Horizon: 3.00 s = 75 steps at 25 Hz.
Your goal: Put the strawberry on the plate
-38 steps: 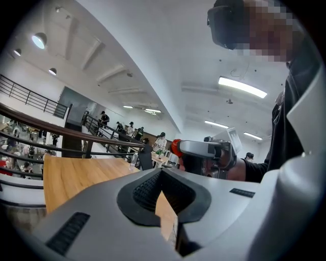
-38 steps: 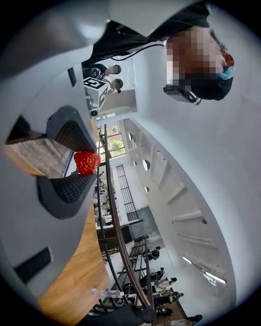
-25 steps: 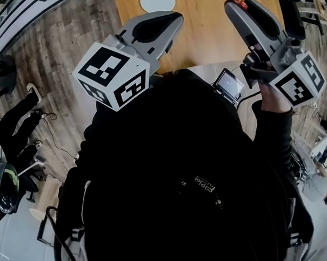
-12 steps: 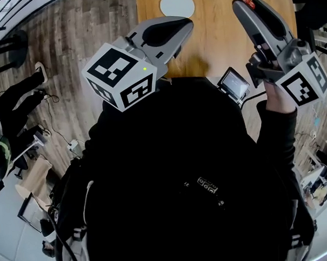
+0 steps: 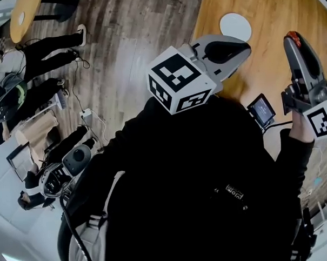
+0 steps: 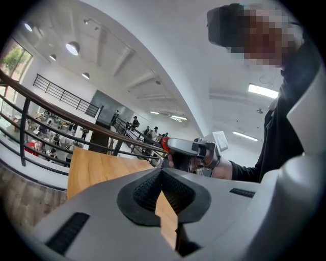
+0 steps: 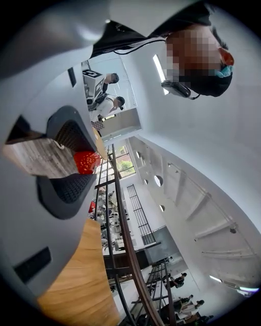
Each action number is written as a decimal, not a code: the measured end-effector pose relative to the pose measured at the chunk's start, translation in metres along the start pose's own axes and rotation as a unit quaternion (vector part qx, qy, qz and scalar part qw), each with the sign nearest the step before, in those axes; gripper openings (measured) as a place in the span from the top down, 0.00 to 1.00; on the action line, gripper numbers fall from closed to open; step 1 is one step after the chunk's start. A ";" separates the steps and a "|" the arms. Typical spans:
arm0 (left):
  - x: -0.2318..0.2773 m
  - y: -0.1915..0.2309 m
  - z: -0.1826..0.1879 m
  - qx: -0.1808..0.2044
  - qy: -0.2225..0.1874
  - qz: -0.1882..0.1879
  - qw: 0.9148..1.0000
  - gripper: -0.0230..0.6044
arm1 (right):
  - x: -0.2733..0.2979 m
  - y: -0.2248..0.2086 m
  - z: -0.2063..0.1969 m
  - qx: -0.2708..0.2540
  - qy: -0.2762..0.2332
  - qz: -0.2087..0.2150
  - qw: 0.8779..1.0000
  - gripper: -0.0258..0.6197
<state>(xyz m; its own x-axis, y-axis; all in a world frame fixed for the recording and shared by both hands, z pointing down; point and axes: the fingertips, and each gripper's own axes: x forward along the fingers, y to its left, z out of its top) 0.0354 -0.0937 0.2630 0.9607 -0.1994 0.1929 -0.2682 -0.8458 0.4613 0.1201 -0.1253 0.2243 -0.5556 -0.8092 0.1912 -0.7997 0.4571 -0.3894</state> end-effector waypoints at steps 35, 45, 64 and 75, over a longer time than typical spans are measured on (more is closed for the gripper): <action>-0.002 -0.028 -0.027 -0.042 -0.007 0.005 0.999 0.96 | 0.031 -0.106 -0.106 0.052 0.116 -0.017 0.992 0.74; 0.023 0.039 -0.064 -0.063 0.064 0.163 0.982 0.96 | 0.051 -0.112 -0.157 -0.022 0.173 -0.059 0.983 0.74; 0.036 0.024 -0.088 -0.085 0.075 0.162 0.980 0.96 | 0.073 -0.179 -0.272 0.010 0.282 -0.086 0.955 0.74; 0.022 0.018 -0.100 -0.097 0.064 0.189 0.975 0.96 | 0.086 -0.194 -0.338 -0.013 0.355 -0.085 0.931 0.74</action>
<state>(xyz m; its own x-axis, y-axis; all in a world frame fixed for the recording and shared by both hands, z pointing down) 0.0450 -0.0638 0.3617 0.7773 -0.4054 0.4811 -0.6217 -0.6120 0.4888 0.1503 -0.1588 0.6212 -0.4240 -0.4266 0.7989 -0.8895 0.3621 -0.2787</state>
